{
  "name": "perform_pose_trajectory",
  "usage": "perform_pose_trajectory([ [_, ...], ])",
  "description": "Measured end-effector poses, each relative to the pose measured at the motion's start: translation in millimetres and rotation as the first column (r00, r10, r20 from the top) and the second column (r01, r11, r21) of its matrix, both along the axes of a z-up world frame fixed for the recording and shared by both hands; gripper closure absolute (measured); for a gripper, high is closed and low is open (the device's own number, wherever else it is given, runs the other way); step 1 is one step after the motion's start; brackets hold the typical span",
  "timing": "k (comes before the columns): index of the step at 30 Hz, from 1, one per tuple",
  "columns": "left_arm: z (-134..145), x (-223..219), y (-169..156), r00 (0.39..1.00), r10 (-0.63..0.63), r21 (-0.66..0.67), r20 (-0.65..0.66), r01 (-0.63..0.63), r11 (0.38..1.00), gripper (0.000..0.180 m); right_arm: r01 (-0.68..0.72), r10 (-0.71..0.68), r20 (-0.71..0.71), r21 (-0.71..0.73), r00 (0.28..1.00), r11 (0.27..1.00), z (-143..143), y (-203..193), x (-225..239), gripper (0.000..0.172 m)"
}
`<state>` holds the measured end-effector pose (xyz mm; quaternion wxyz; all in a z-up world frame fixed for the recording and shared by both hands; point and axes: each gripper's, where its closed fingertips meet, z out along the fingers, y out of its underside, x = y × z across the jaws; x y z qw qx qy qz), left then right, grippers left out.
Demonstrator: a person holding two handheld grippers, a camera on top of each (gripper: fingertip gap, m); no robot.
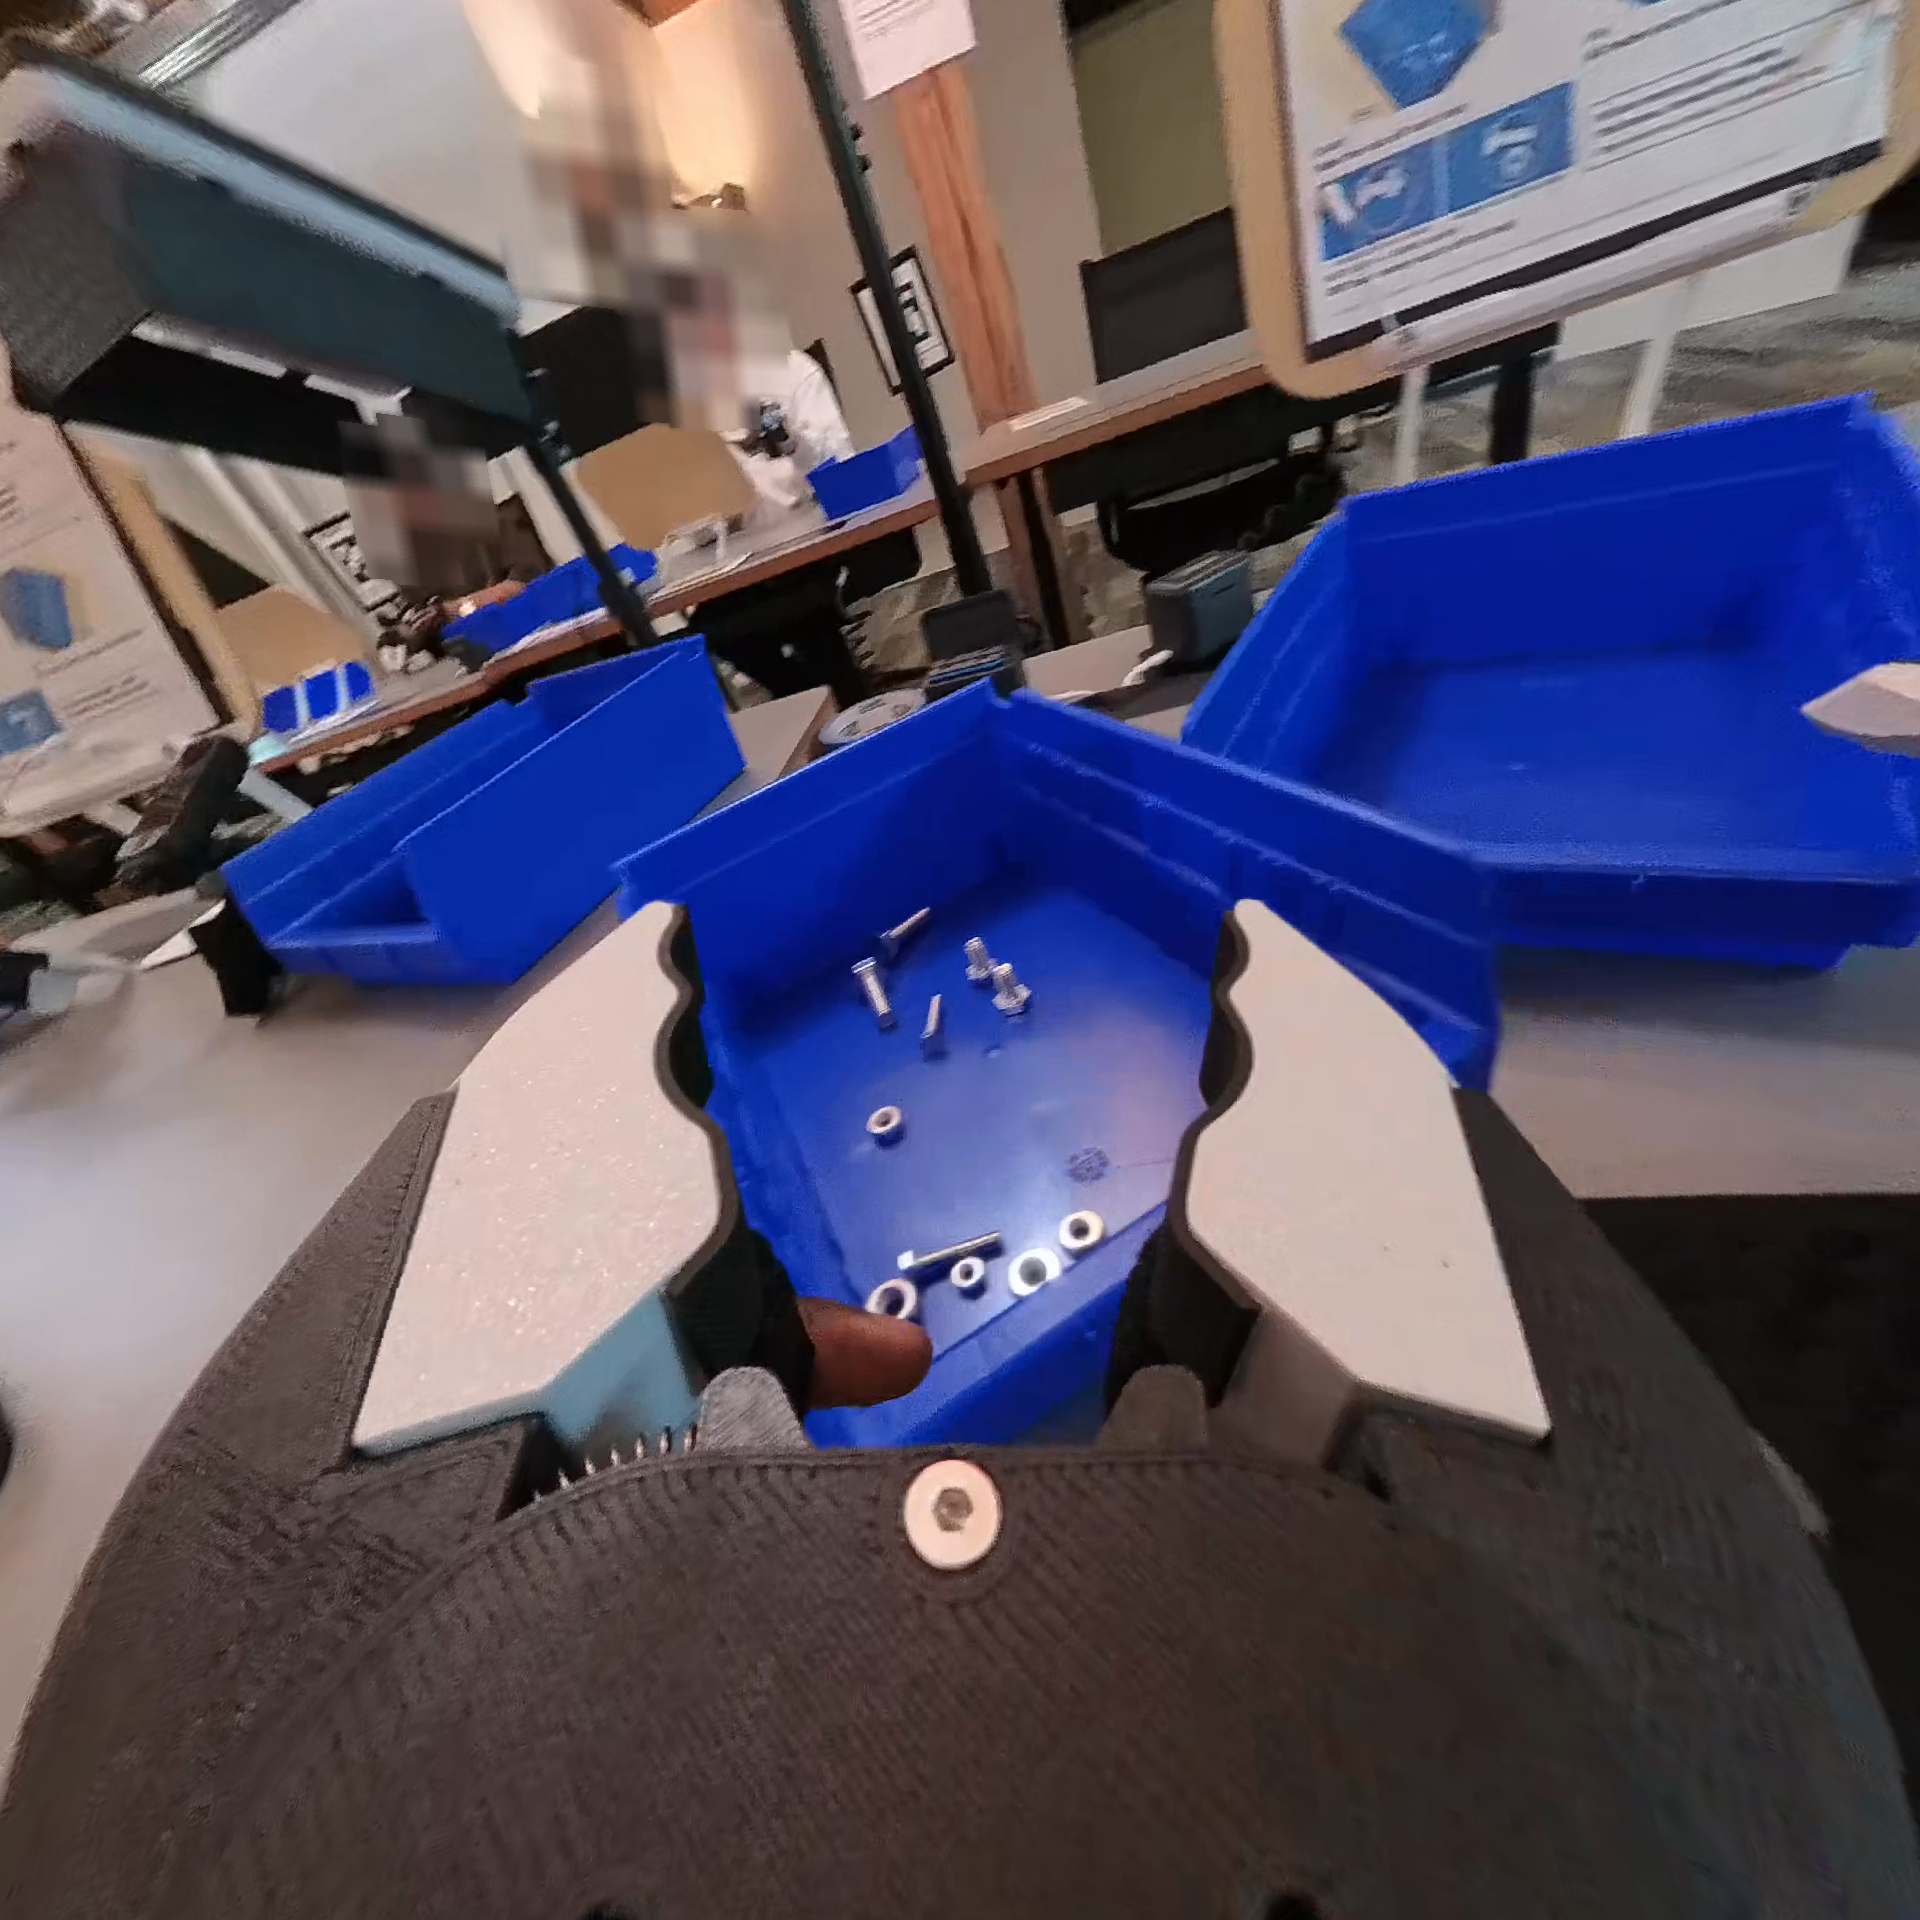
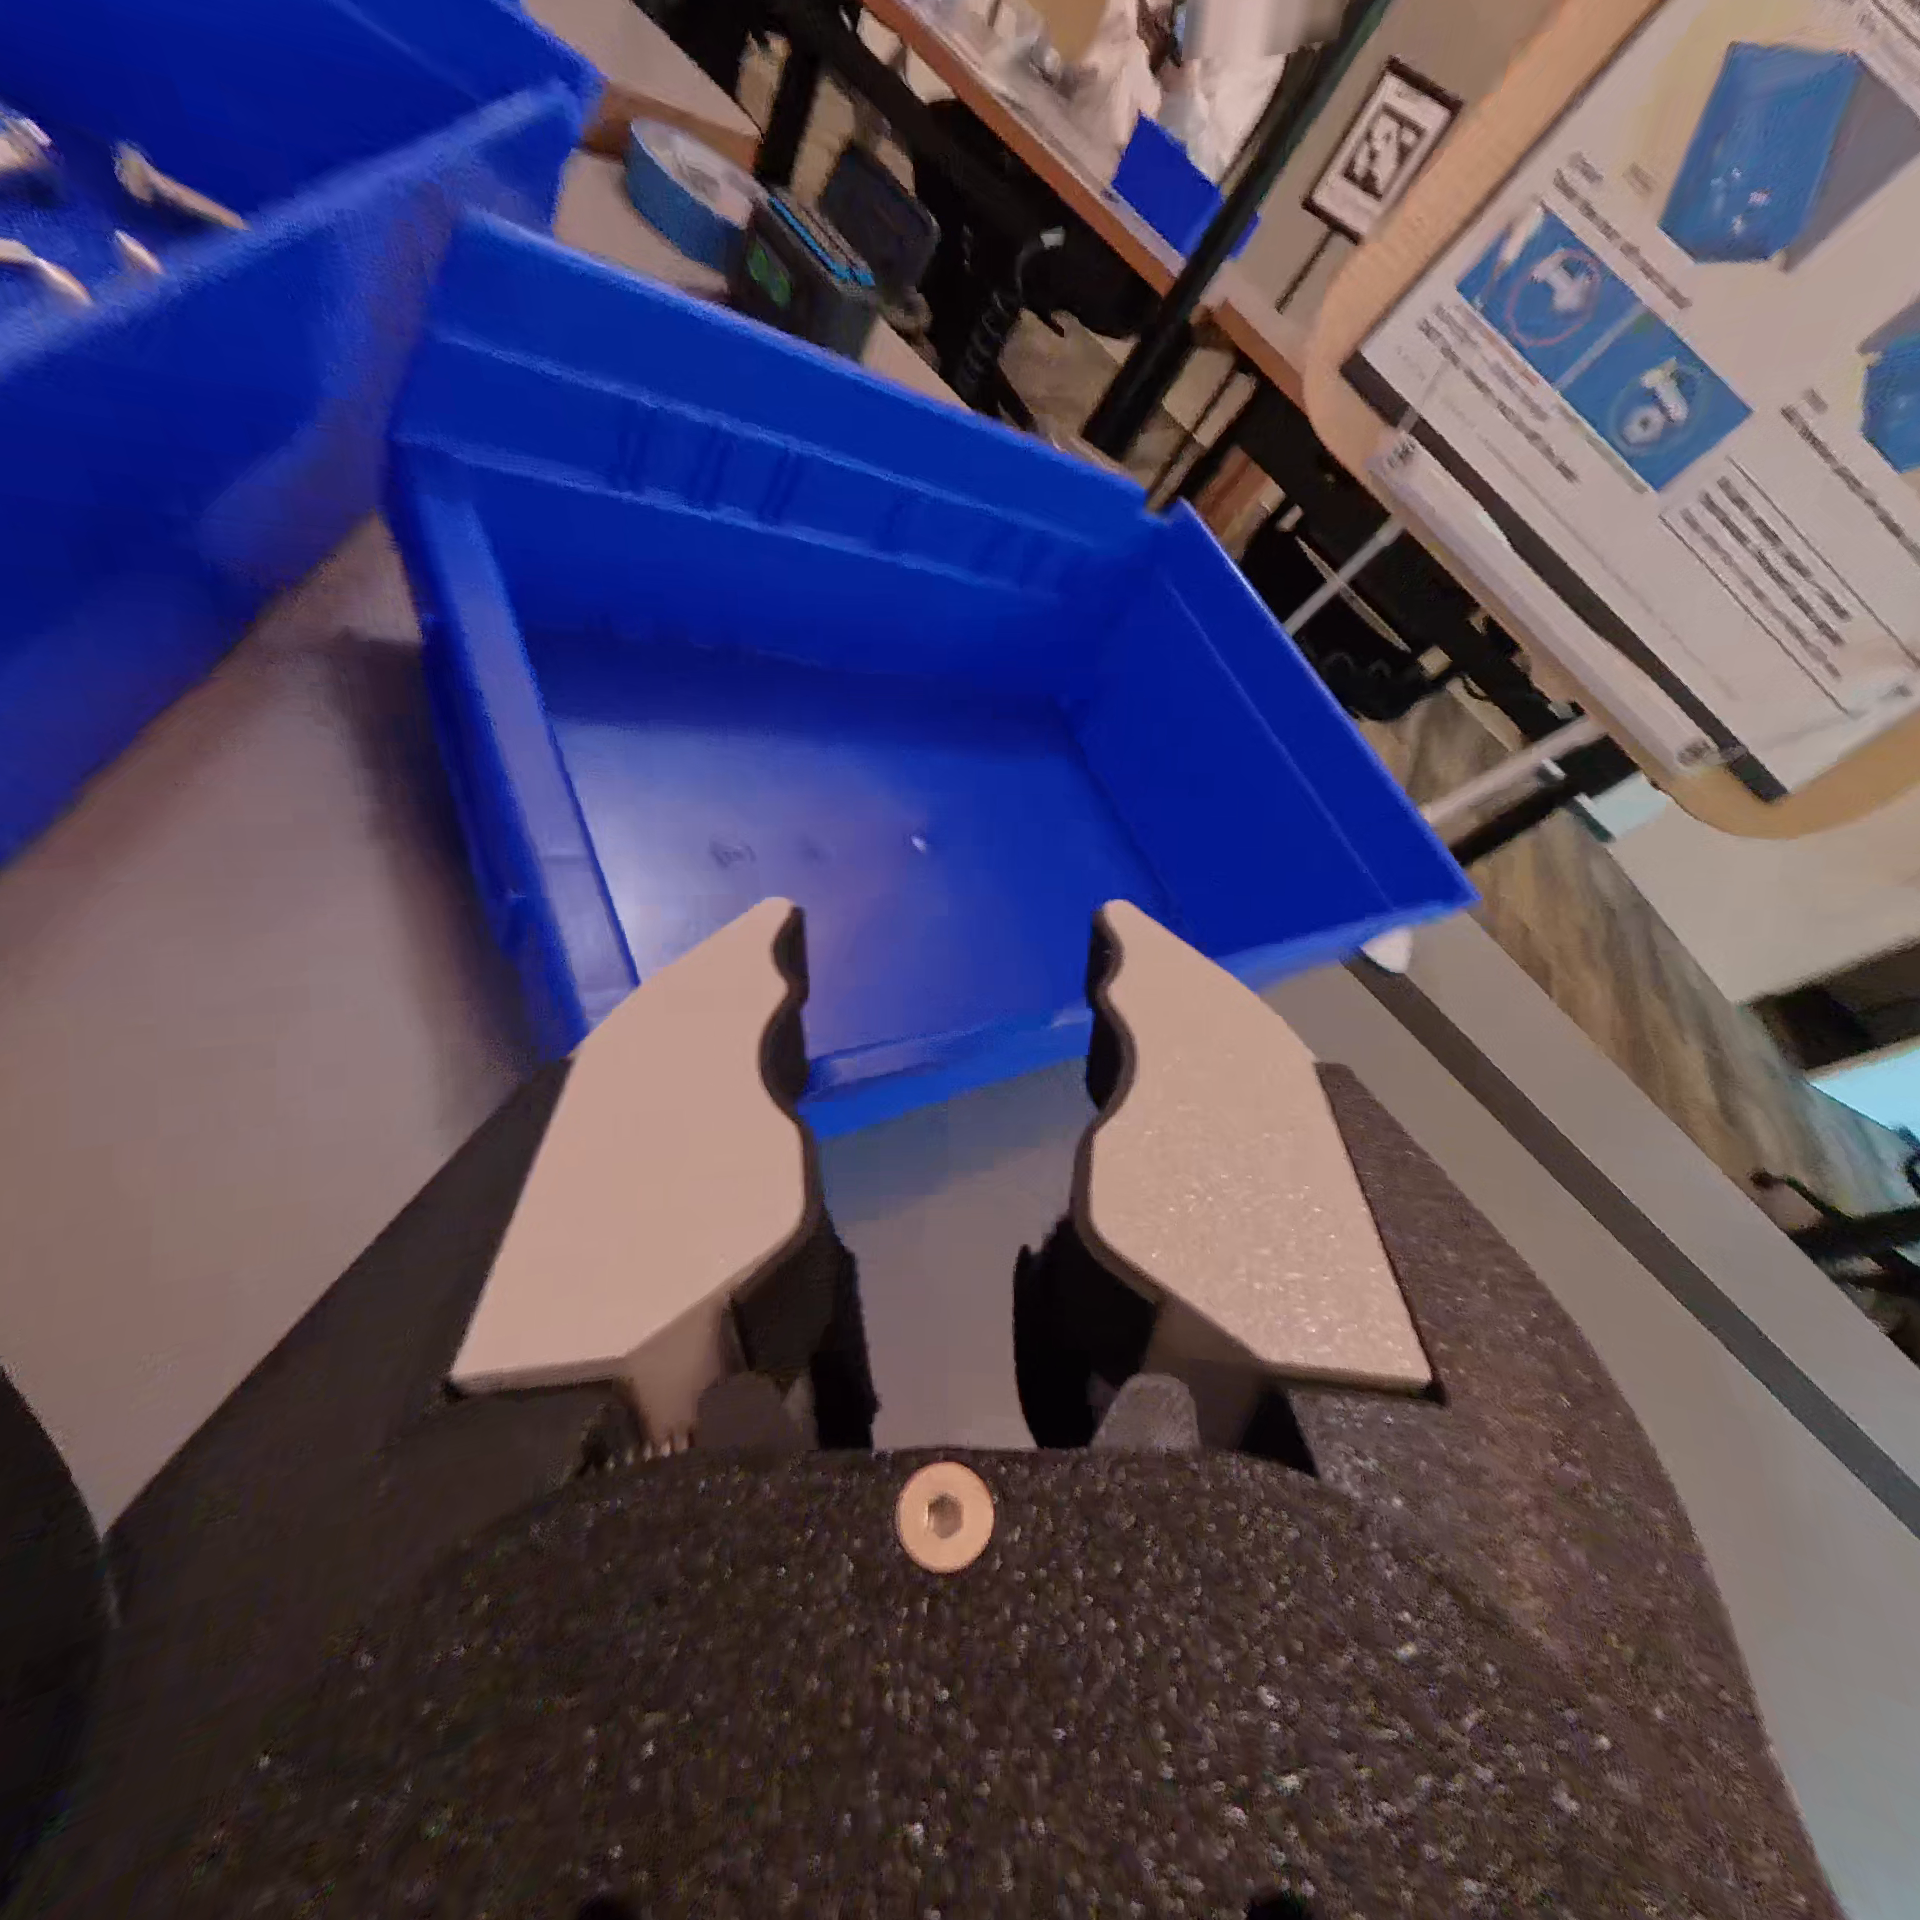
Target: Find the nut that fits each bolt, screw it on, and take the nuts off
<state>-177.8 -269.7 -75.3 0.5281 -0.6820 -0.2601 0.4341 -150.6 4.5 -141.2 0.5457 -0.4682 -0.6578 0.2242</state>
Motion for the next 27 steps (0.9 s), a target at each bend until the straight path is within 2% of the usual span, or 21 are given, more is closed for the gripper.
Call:
perform_pose_trajectory([
  [2,1.2,11.1,20.4,0.998,-0.066,0.007,-0.004,0.066,0.998,0.089,0.049,-0.049,0.022,0.021,0.999,0.999,-4.3,22.2,19.7,0.134],
  [4,0.1,24.4,44.3,0.988,-0.156,0.039,0.01,0.155,0.987,0.094,0.078,-0.079,0.02,0.029,0.997,0.997,-7.2,45.0,41.1,0.129],
  [7,-9.1,43.0,82.3,0.957,-0.283,0.078,0.065,0.277,0.958,0.094,0.146,-0.147,0.059,0.015,0.987,0.989,-13.3,77.8,74.0,0.135],
  [9,-18.3,56.5,109.4,0.927,-0.361,0.106,0.106,0.351,0.931,0.094,0.125,-0.122,0.086,-0.04,0.989,0.991,-17.9,85.2,89.7,0.124],
  [13,-37.9,86.3,167.0,0.85,-0.491,0.174,0.193,0.462,0.869,0.094,0.085,-0.108,-0.155,-0.15,0.982,0.985,17.9,96.2,116.5,0.12],
  [15,-47.4,95.8,193.2,0.824,-0.519,0.198,0.229,0.483,0.853,0.094,0.108,-0.143,-0.21,-0.17,0.967,0.98,30.3,112.6,127.6,0.117],
  [17,-55.5,101.6,217.5,0.801,-0.537,0.225,0.264,0.49,0.842,0.091,0.128,-0.168,-0.204,-0.196,0.964,0.972,32.1,132.7,131.2,0.112],
  [21,-63.6,99.5,253.2,0.791,-0.533,0.273,0.301,0.463,0.843,0.086,0.139,-0.177,-0.091,-0.322,0.98,0.936,10.6,170.8,121.0,0.099],
  [23,-67.2,94.5,263.4,0.805,-0.505,0.243,0.312,0.446,0.861,0.084,0.132,-0.163,-0.054,-0.376,0.985,0.917,-0.1,182.4,112.7,0.099],
  [27,-69.1,88.5,279.7,0.828,-0.472,0.133,0.303,0.454,0.881,0.084,0.131,-0.144,-0.007,-0.378,0.99,0.917,-15.1,190.7,100.3,0.103],
])
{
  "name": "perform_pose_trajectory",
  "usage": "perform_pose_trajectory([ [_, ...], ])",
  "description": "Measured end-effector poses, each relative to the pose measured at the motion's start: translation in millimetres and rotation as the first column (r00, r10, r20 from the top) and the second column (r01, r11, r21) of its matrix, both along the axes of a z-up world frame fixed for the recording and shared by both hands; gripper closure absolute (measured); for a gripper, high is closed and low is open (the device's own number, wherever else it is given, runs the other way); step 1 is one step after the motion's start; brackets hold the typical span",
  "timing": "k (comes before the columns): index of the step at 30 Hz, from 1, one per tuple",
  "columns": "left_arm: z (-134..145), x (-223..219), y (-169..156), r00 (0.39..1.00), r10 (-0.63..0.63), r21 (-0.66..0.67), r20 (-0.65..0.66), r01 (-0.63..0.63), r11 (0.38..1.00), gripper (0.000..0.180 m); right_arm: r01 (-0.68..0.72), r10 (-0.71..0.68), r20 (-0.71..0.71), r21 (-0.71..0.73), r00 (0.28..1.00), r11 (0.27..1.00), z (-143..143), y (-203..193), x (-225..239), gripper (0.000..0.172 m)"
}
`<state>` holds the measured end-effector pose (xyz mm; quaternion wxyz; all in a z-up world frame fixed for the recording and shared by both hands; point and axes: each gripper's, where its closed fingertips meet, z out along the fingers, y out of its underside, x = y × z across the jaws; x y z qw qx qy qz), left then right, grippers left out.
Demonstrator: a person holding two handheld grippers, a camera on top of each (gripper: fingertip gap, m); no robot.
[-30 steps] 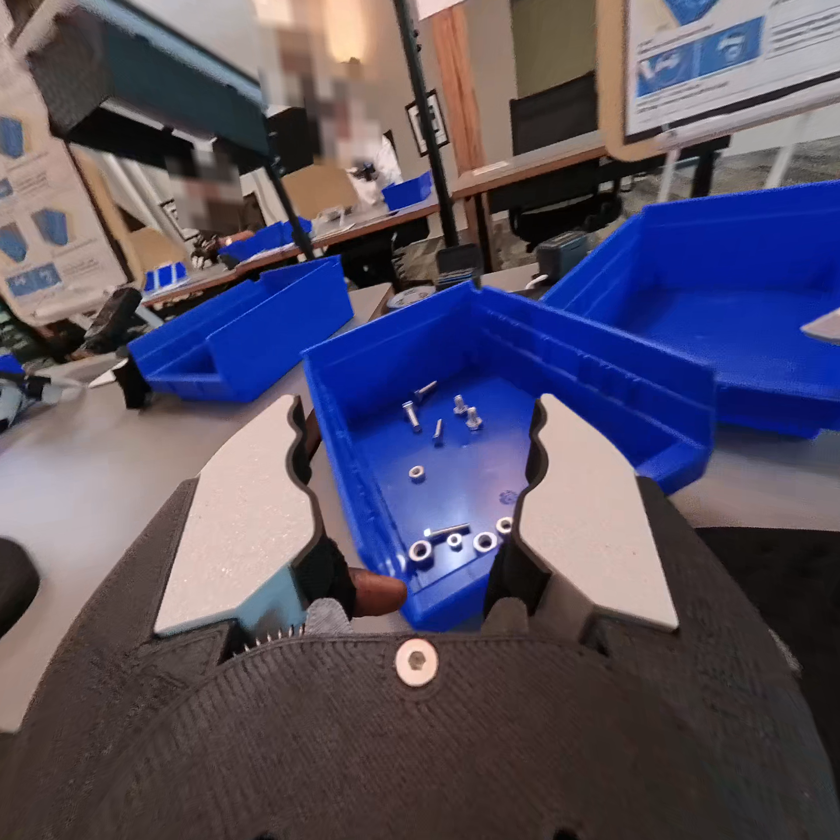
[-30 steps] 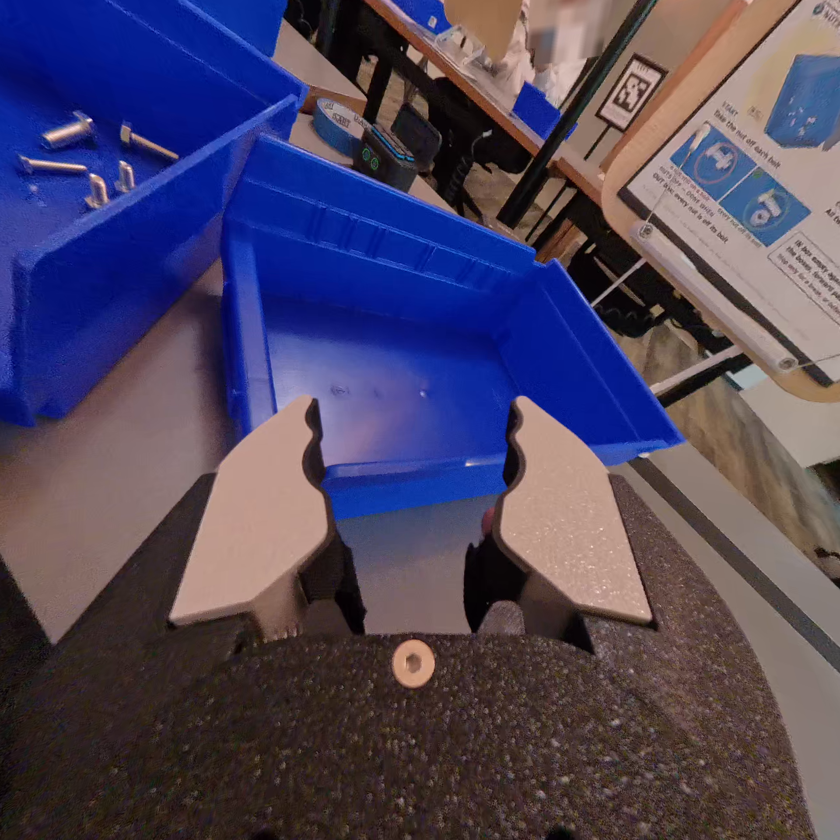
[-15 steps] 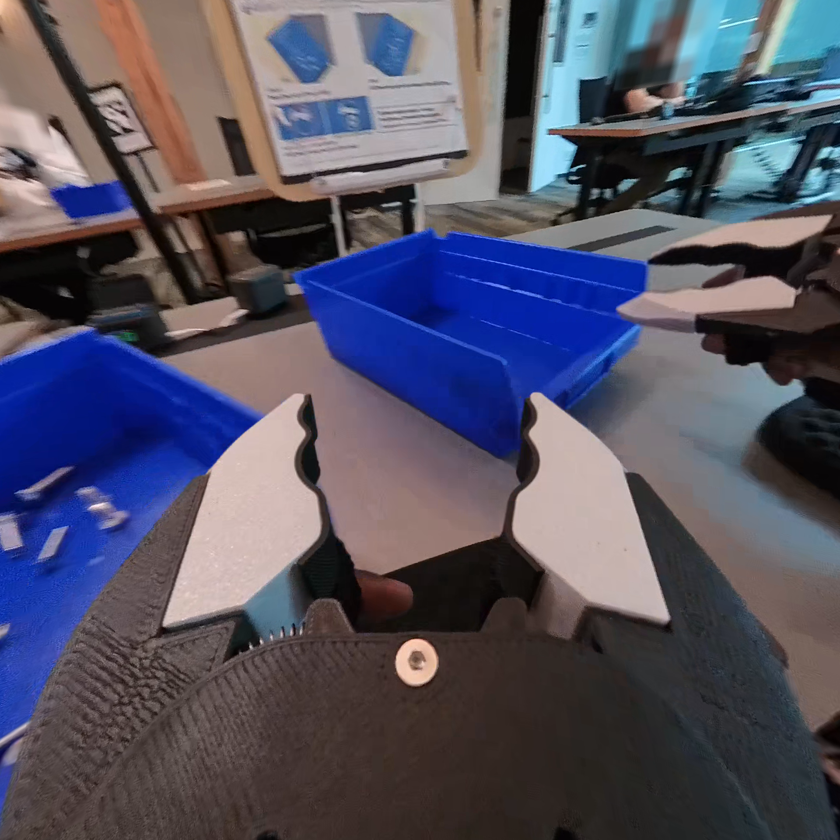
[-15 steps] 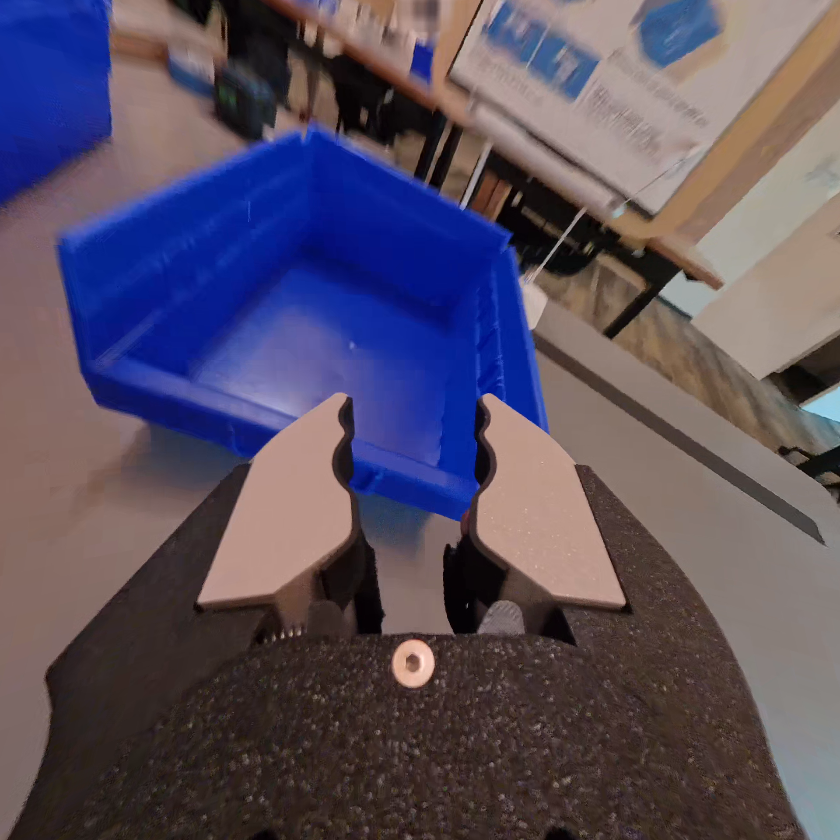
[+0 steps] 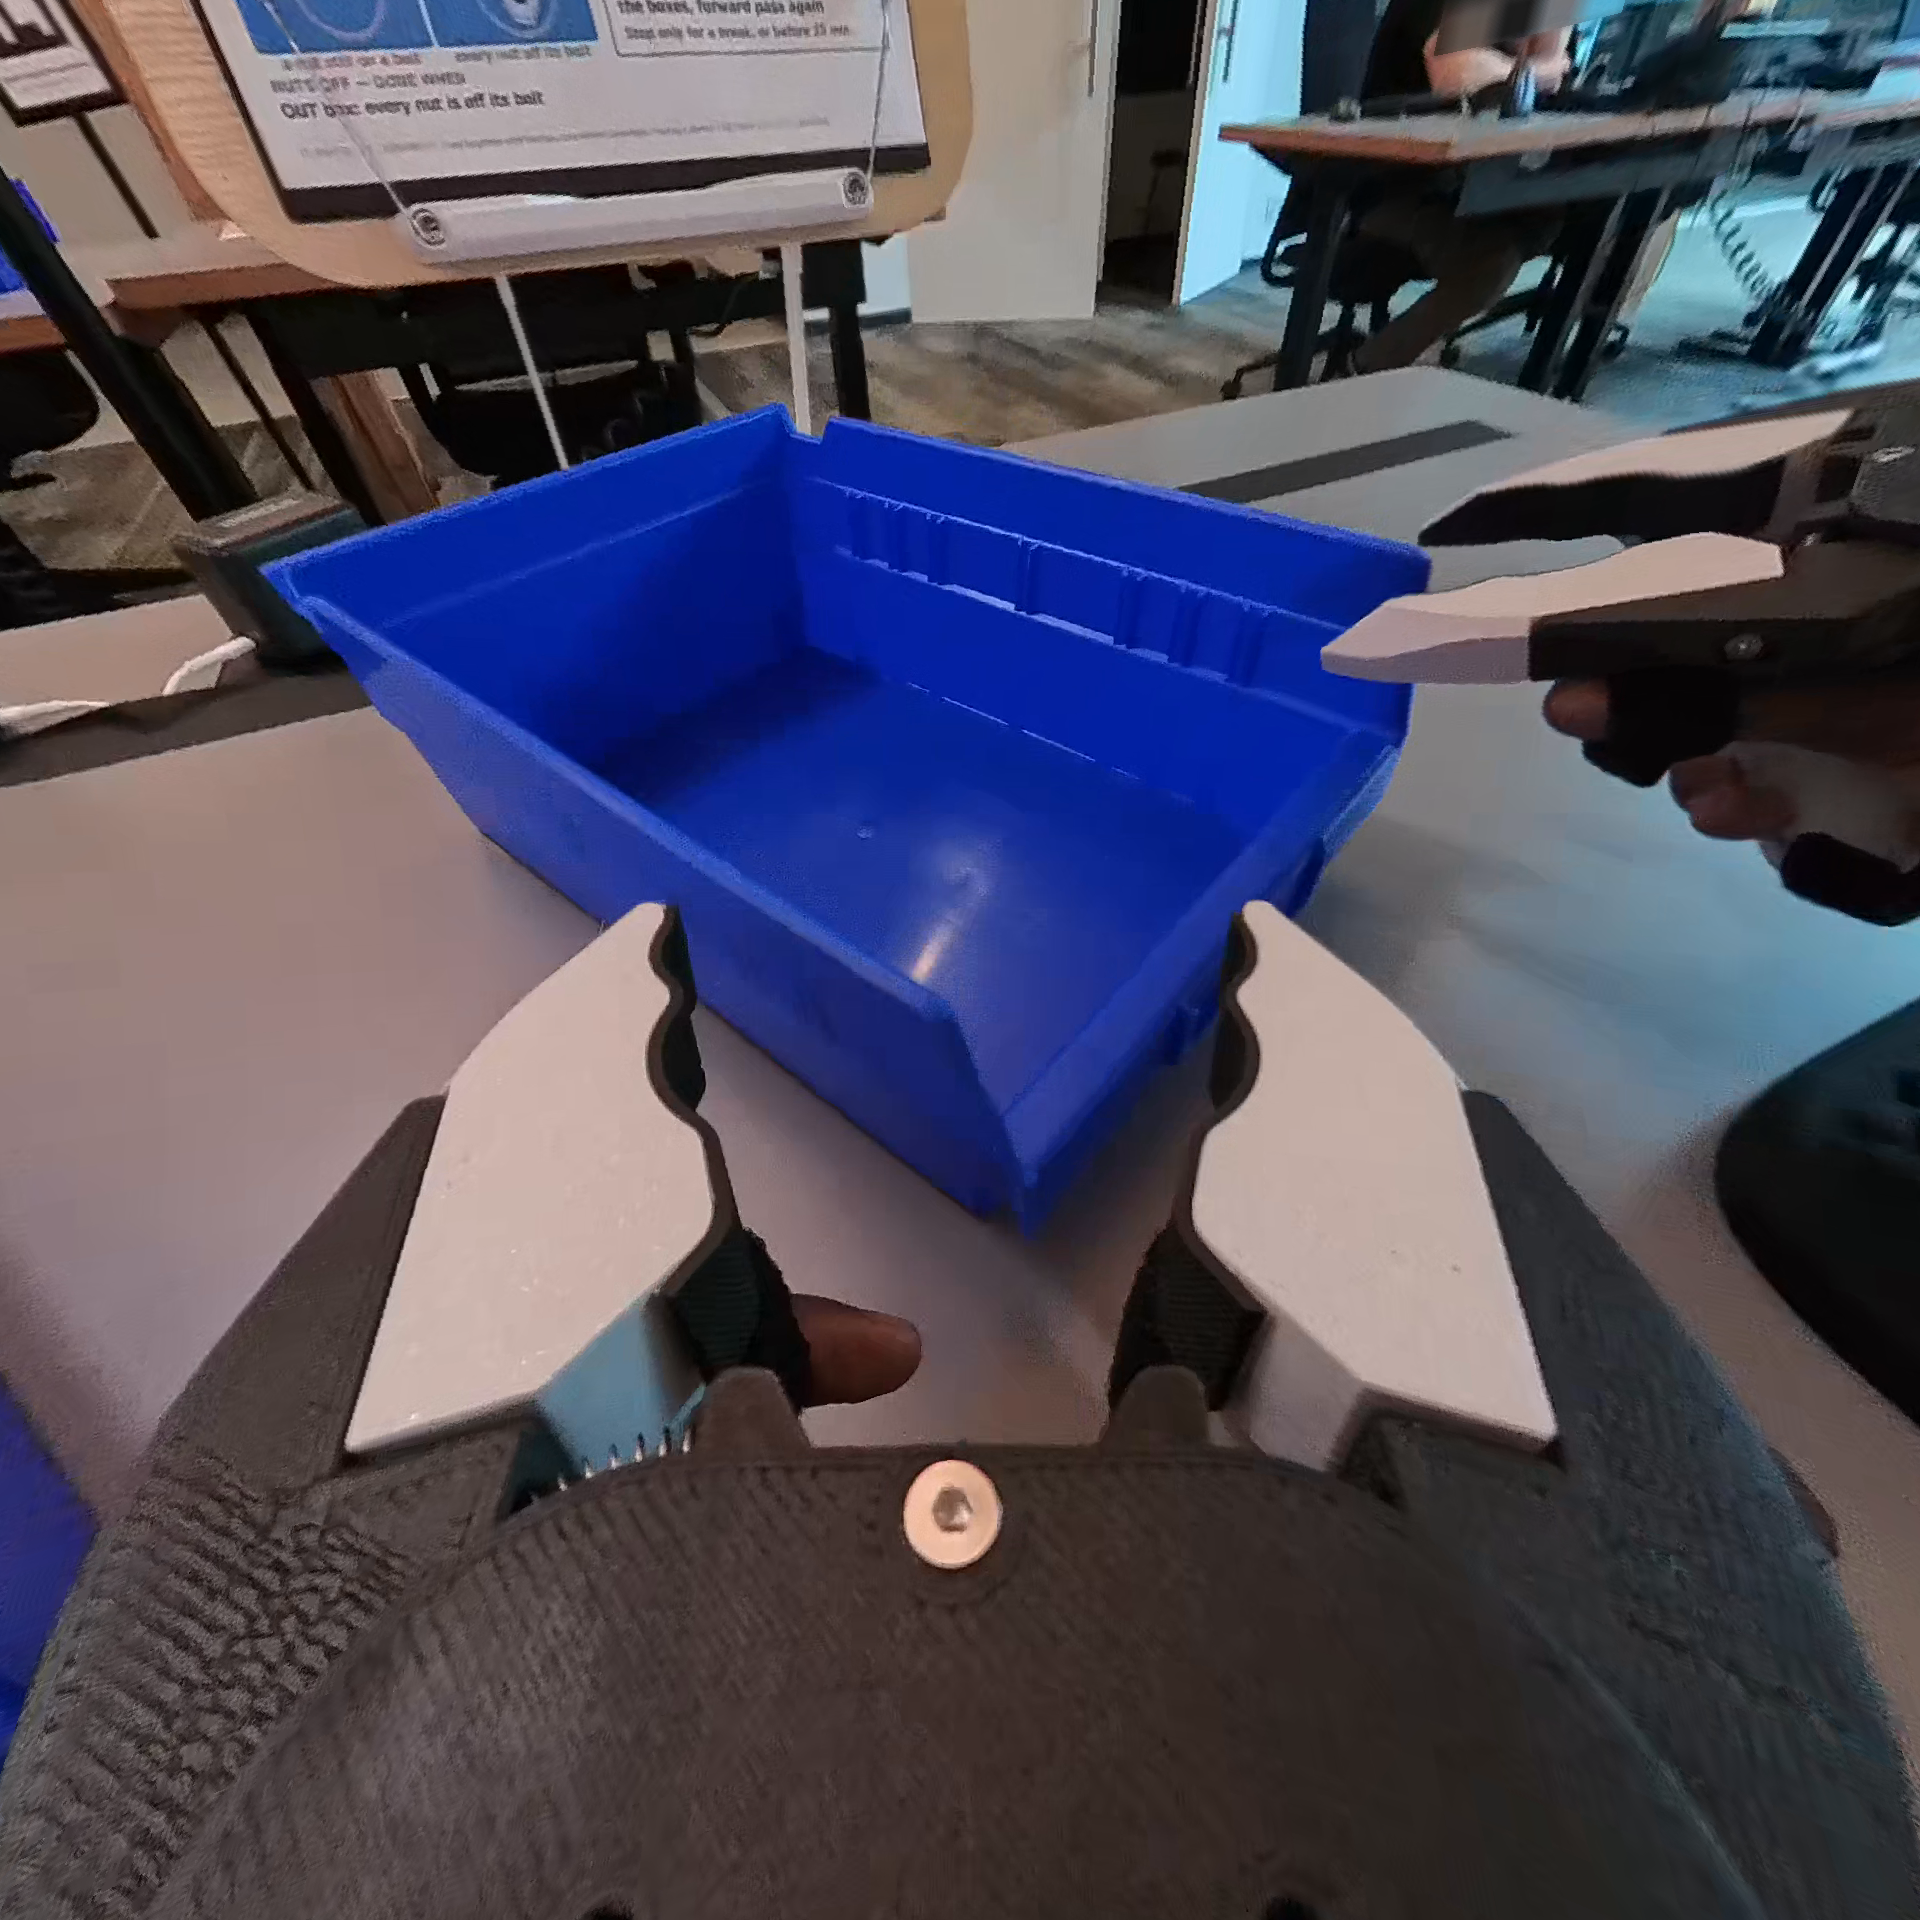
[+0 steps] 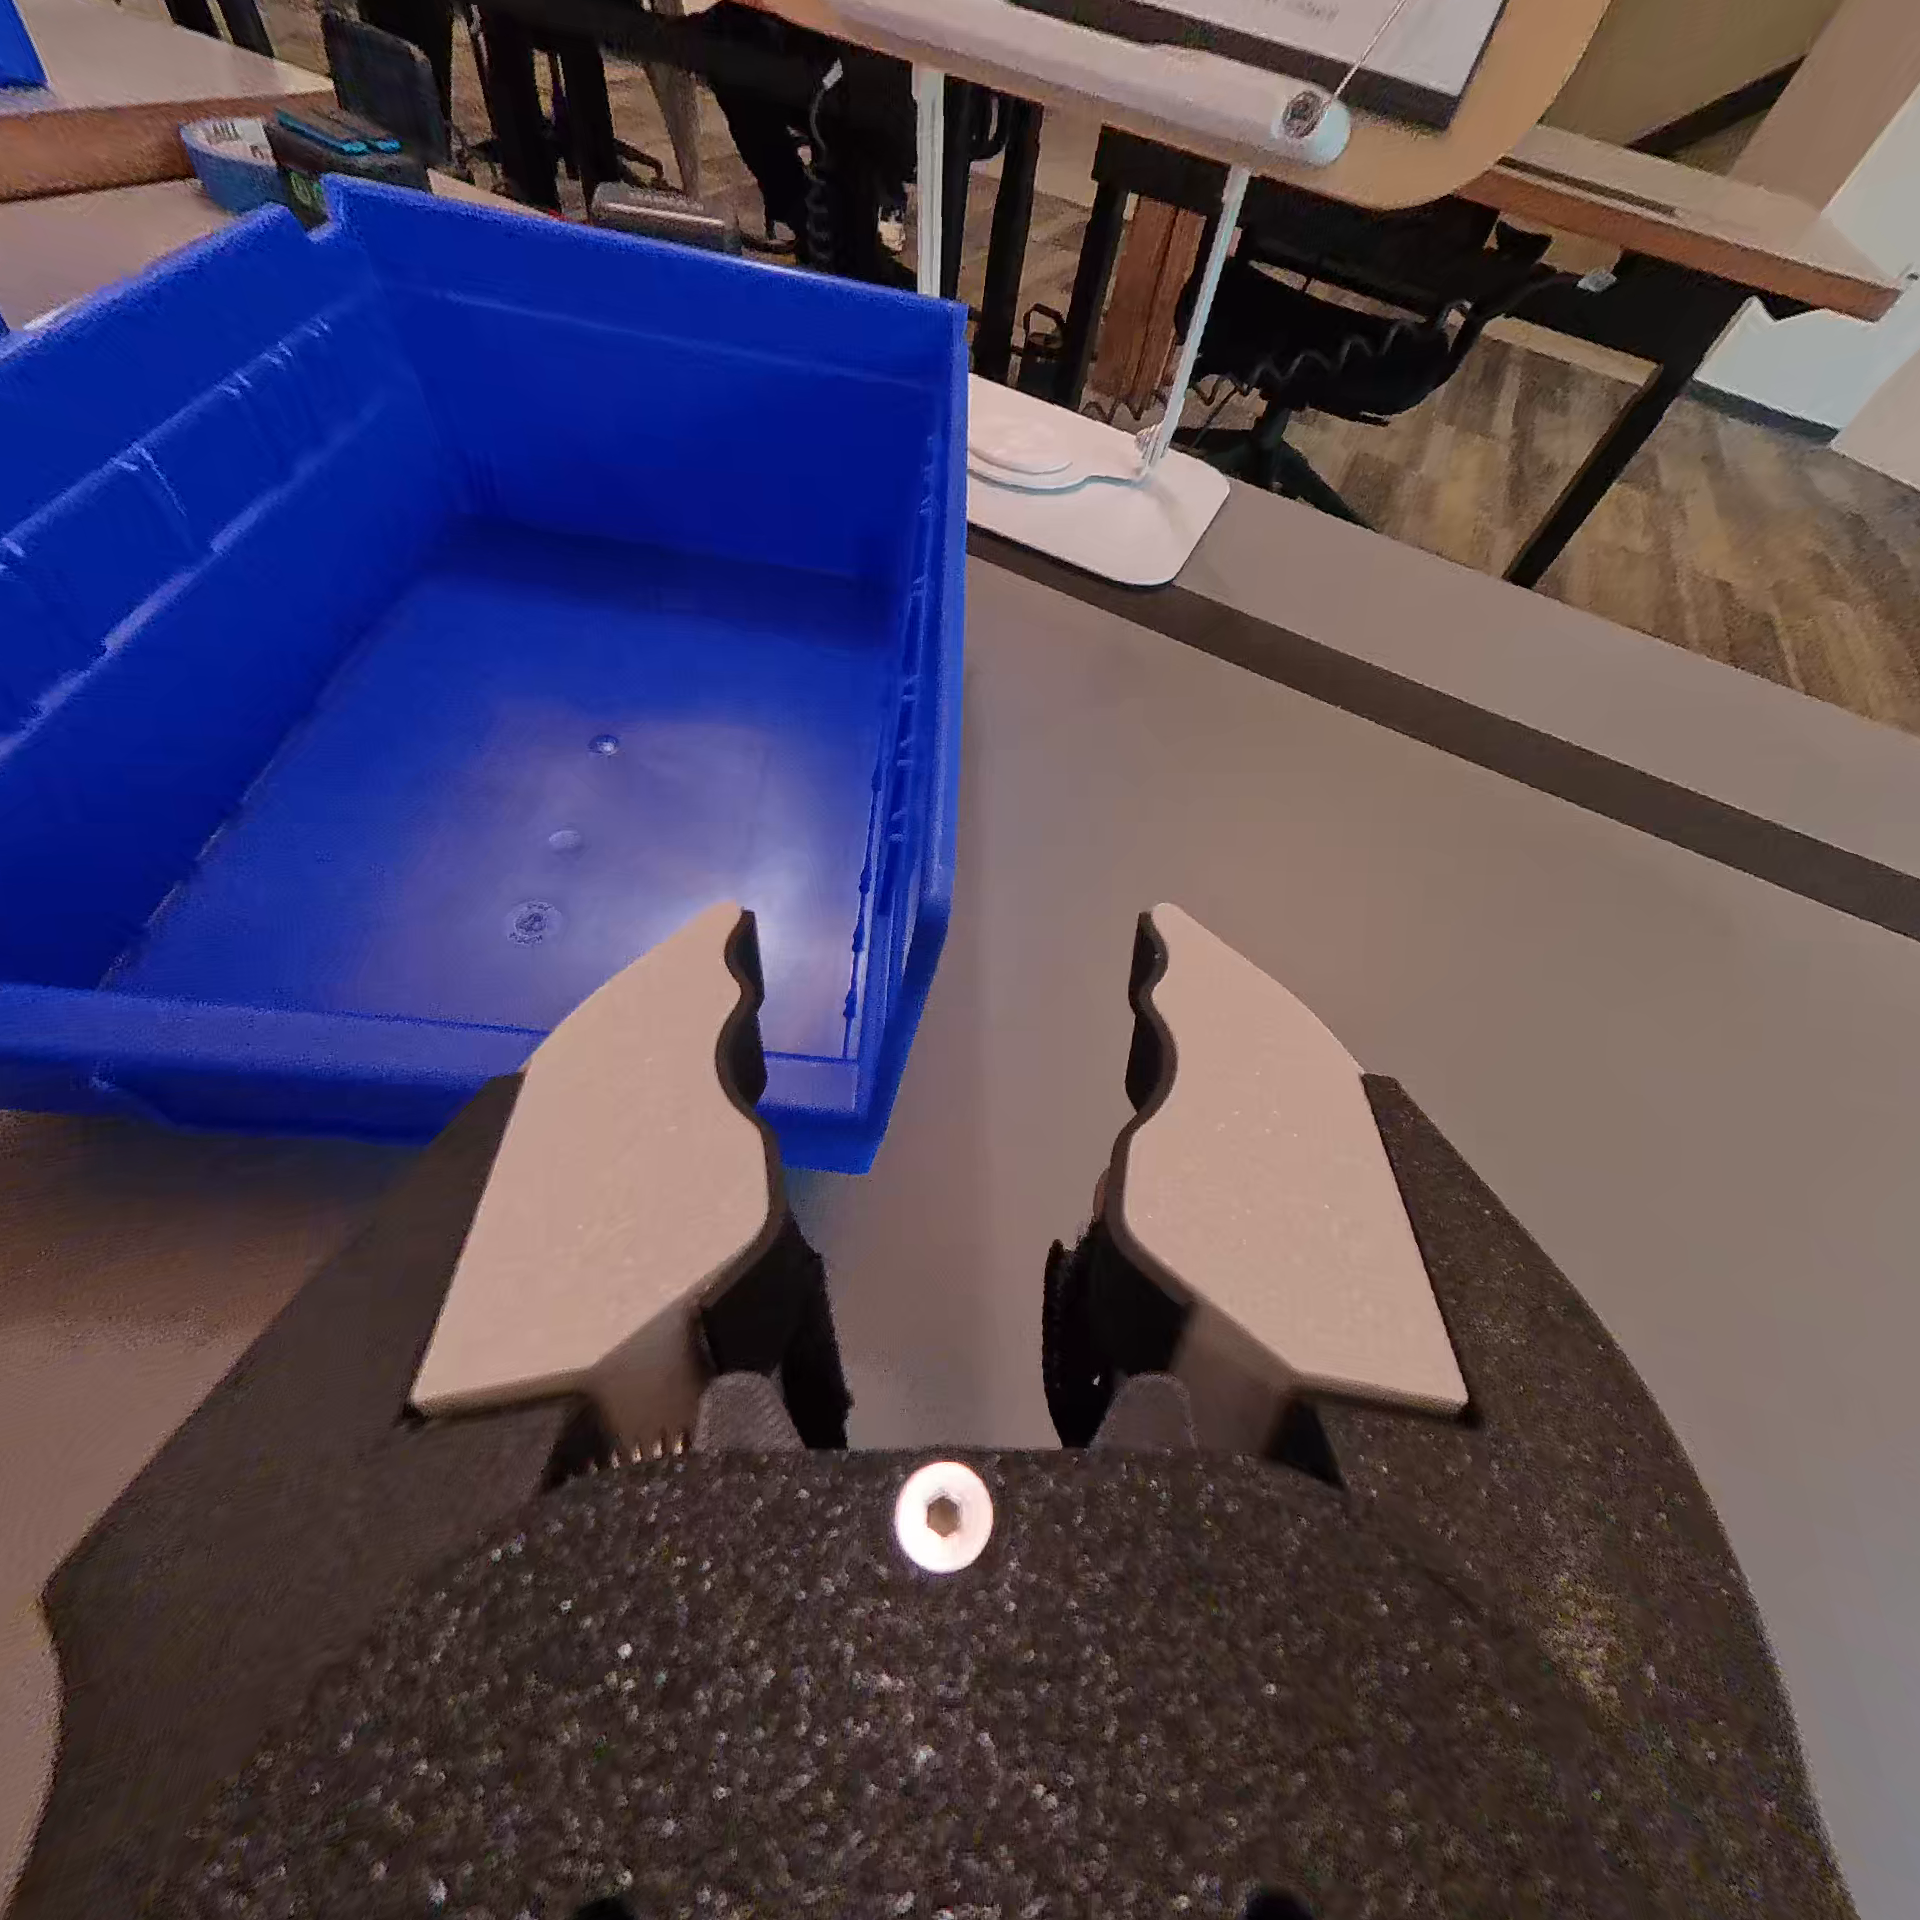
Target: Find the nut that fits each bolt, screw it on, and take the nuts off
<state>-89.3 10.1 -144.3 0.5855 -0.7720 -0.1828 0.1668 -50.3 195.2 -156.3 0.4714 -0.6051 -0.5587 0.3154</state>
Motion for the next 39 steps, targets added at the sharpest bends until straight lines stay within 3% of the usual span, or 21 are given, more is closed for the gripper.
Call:
perform_pose_trajectory([
  [5,-24.2,-30.2,4.2,0.992,0.092,-0.212,-0.082,-0.108,0.971,0.085,-0.032,0.032,0.05,-0.011,0.998,0.999,-14.4,-6.4,-10.3,0.118],
  [6,-33.6,-32.3,4.3,0.994,0.085,-0.25,-0.066,-0.099,0.963,0.097,-0.054,0.055,0.056,-0.017,0.997,0.998,-17.7,-10.6,-11.7,0.134],
  [7,-40.8,-30.5,5.3,0.998,0.062,-0.267,-0.032,-0.068,0.961,0.123,-0.046,0.047,0.065,-0.012,0.997,0.999,-20.1,-10.8,-11.4,0.149],
  [8,-39.6,-33.9,1.9,0.996,0.079,-0.264,-0.041,-0.087,0.961,0.131,-0.032,0.031,0.07,0.014,0.997,0.999,-19.7,-8.8,-9.4,0.165],
  [11,-31.7,-43.9,-7.5,0.988,0.117,-0.258,-0.098,-0.138,0.956,0.149,-0.089,0.082,0.076,0.08,0.994,0.993,-11.7,-23.8,-3.2,0.164],
  [14,-18.4,-40.0,-3.8,0.993,0.088,-0.207,-0.074,-0.102,0.973,0.156,-0.032,0.017,0.053,0.287,0.998,0.957,11.7,-24.3,11.2,0.162],
  [16,-9.4,-32.8,5.9,0.996,0.052,-0.172,-0.074,-0.064,0.983,0.157,0.031,-0.038,0.013,0.348,0.999,0.937,27.8,-20.0,26.5,0.162],
  [24,25.1,38.0,93.0,0.975,-0.159,-0.114,-0.154,0.142,0.983,0.156,0.29,-0.265,-0.119,0.337,0.957,0.896,66.6,42.0,126.0,0.163],
  [31,10.9,105.7,168.0,0.948,-0.292,-0.149,-0.128,0.273,0.95,0.154,0.434,-0.417,-0.122,0.301,0.901,0.849,52.7,108.4,202.1,0.164],
  [39,-6.0,141.1,220.3,0.925,-0.344,-0.191,-0.162,0.312,0.931,0.152,0.453,-0.446,-0.09,0.271,0.89,0.849,22.1,159.9,239.7,0.163],
])
